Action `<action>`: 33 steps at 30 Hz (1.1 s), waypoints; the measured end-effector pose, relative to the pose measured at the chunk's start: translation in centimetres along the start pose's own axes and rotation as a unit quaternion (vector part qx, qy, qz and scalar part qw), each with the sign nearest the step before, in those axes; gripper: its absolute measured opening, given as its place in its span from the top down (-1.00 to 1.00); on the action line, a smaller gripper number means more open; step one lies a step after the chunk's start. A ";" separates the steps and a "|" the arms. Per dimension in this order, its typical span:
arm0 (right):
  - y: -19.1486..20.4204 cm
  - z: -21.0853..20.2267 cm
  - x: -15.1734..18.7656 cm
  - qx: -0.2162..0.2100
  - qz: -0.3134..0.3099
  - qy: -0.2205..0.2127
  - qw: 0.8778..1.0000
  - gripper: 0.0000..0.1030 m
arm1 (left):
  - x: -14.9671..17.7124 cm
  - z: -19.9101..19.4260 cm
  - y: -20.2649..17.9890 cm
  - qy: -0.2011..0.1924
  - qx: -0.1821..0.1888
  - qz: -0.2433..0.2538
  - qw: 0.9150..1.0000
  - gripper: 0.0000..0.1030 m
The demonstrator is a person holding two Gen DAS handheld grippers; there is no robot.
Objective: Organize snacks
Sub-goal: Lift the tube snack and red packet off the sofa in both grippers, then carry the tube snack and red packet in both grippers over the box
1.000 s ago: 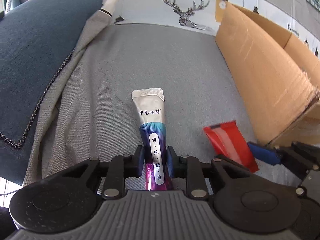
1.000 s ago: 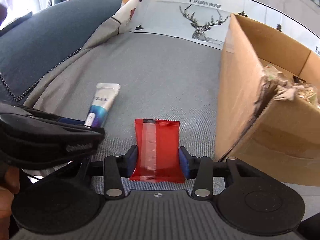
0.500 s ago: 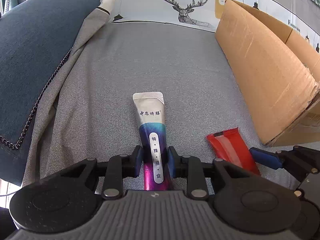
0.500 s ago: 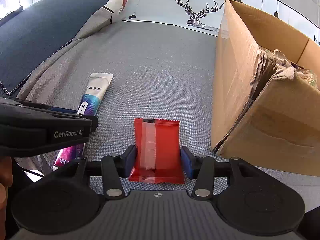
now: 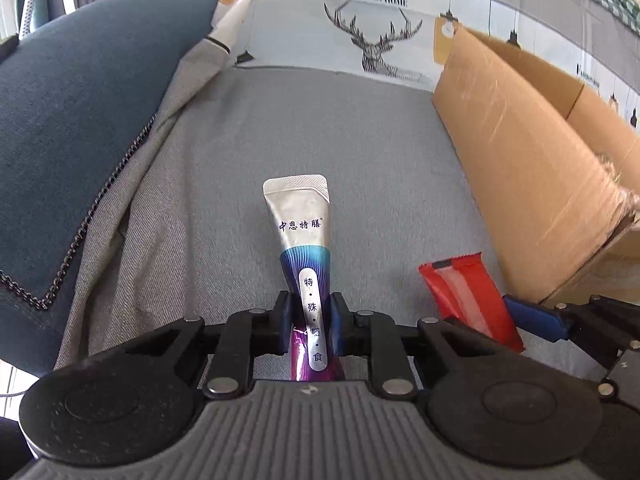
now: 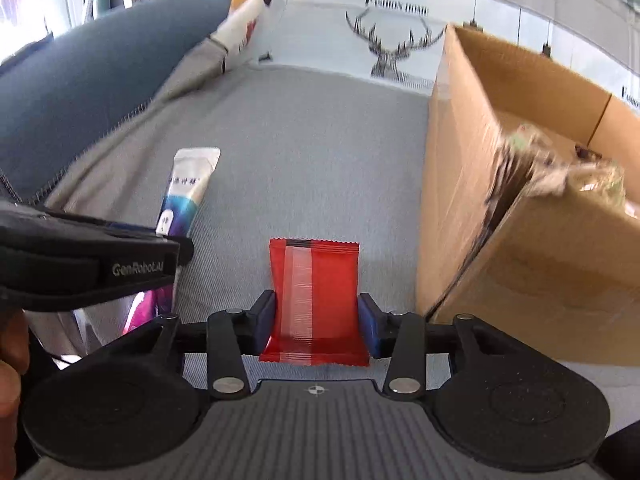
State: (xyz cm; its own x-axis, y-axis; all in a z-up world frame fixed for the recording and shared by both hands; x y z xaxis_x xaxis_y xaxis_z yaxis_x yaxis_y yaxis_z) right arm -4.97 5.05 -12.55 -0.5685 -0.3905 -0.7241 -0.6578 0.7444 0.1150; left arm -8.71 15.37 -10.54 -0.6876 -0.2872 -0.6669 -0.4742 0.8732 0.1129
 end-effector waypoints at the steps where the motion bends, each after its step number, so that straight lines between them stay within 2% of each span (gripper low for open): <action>1: 0.1 -0.2 -0.1 -0.001 -0.002 -0.008 1.000 0.12 | -0.1 -0.2 0.1 -0.006 0.001 -0.003 1.000 0.61; 13: -0.1 -4.7 -2.6 -0.014 -0.004 -0.116 0.993 0.12 | -1.0 -4.5 1.4 -0.098 0.008 -0.055 0.994 0.65; 21: -1.3 -8.0 -3.9 -0.017 0.000 -0.184 0.983 0.12 | -2.4 -7.0 2.7 -0.119 0.003 -0.104 0.987 0.65; 27: -3.0 -9.5 -4.9 -0.007 0.014 -0.226 0.974 0.12 | -4.3 -9.0 1.7 -0.137 0.011 -0.098 0.986 0.65; 33: -5.4 -10.9 -5.6 0.016 0.050 -0.265 0.963 0.12 | -7.0 -10.6 -1.4 -0.159 0.033 -0.073 0.984 0.66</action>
State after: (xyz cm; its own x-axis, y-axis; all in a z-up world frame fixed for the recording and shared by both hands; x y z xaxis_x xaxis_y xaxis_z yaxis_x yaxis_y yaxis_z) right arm -3.60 -2.68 -1.69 -0.2904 0.0085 -0.9569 -0.5932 0.7830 0.1871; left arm -9.05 11.95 1.79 -0.4030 -0.2828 -0.8704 -0.5109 0.8586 -0.0425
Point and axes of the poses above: each gripper's, at about its wrist camera, not at the fingertips, and z roughly the way its jaws point, y to its left, x to its underside, the point moved 1 cm from there along z, roughly the way its jaws point, and after that the axes turned 9 degrees about -x, right-handed, at the moved point
